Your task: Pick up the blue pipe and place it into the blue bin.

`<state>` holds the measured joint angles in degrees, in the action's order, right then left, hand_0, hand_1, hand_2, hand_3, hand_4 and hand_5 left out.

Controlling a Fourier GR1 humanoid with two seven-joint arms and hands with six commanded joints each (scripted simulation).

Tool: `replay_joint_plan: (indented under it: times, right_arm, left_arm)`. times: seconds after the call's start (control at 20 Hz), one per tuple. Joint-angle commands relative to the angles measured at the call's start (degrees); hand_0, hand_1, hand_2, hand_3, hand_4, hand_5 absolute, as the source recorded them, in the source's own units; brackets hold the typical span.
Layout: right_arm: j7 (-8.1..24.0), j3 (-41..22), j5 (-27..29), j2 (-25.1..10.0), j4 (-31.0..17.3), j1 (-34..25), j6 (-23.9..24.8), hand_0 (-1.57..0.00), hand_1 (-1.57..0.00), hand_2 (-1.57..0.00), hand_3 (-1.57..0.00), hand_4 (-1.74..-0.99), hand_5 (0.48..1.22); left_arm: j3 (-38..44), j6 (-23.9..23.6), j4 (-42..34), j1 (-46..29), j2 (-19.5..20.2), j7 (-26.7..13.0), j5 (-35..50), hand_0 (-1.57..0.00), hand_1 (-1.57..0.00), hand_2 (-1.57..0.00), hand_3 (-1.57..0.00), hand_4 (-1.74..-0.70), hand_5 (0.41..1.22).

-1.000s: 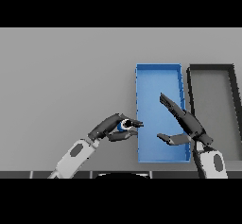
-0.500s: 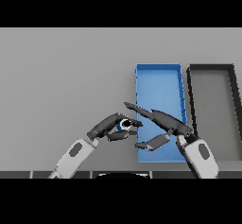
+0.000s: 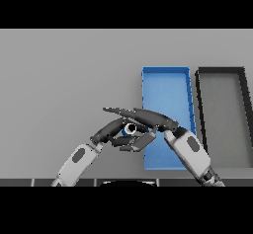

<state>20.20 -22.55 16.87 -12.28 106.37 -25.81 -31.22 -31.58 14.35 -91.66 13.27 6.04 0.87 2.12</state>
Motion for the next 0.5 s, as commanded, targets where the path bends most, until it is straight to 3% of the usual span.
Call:
replay_joint_plan:
  times: [0.0,0.05,0.1,0.15,0.2,0.3,0.45]
  right_arm:
    - [0.3,-0.6,0.2,0.5,-0.4,-0.7,-0.5,-0.18,-0.22,-0.24,-0.16,-1.294,0.509]
    - [0.8,-1.0,-0.1,0.9,-1.1,-1.6,-1.0,-0.35,-0.38,-0.38,-0.3,-1.335,0.507]
    - [0.9,-1.6,-0.2,1.2,-1.0,-1.8,-1.5,-0.53,-0.53,-0.53,-0.44,-1.362,0.508]
    - [-0.6,-1.8,-1.1,1.5,-2.1,-2.2,-2.1,-0.72,-0.7,-0.74,-0.63,-1.43,0.522]
    - [-1.3,-1.8,0.5,1.9,-2.9,-3.1,-2.3,-0.89,-0.87,-0.91,-0.77,-1.486,0.55]
    - [-1.8,-2.8,4.5,2.0,-3.2,-2.8,-2.7,-1.13,-1.12,-1.14,-0.96,-1.562,0.666]
    - [-3.1,-3.7,7.3,1.9,-4.1,-2.9,-1.4,-1.35,-1.34,-1.35,-1.26,-1.469,0.905]
  left_arm:
    - [-0.5,-0.3,-0.3,-0.2,0.7,1.0,-2.2,-1.39,-1.33,-1.32,-1.29,-1.74,1.221]
    - [-1.5,0.2,0.2,0.8,1.3,-2.6,-4.7,-1.18,-1.08,-1.06,-1.03,-1.68,1.221]
    - [-2.5,1.7,-0.6,0.5,2.2,-5.2,-5.5,-0.99,-0.88,-0.85,-0.82,-1.55,1.221]
    - [-2.4,1.8,-0.8,0.1,1.8,-7.2,-6.1,-0.82,-0.71,-0.68,-0.66,-1.48,1.221]
    - [-1.7,1.0,-0.7,0.2,0.6,-6.8,-6.6,-0.78,-0.71,-0.69,-0.58,-1.53,1.221]
    - [-0.5,0.6,-0.4,-0.6,-0.3,-4.8,-6.6,-1.06,-1.02,-0.97,-0.94,-1.61,1.221]
    - [1.0,1.3,0.3,-1.8,-2.4,-3.2,-4.4,-1.31,-1.29,-1.19,-1.25,-1.67,1.221]
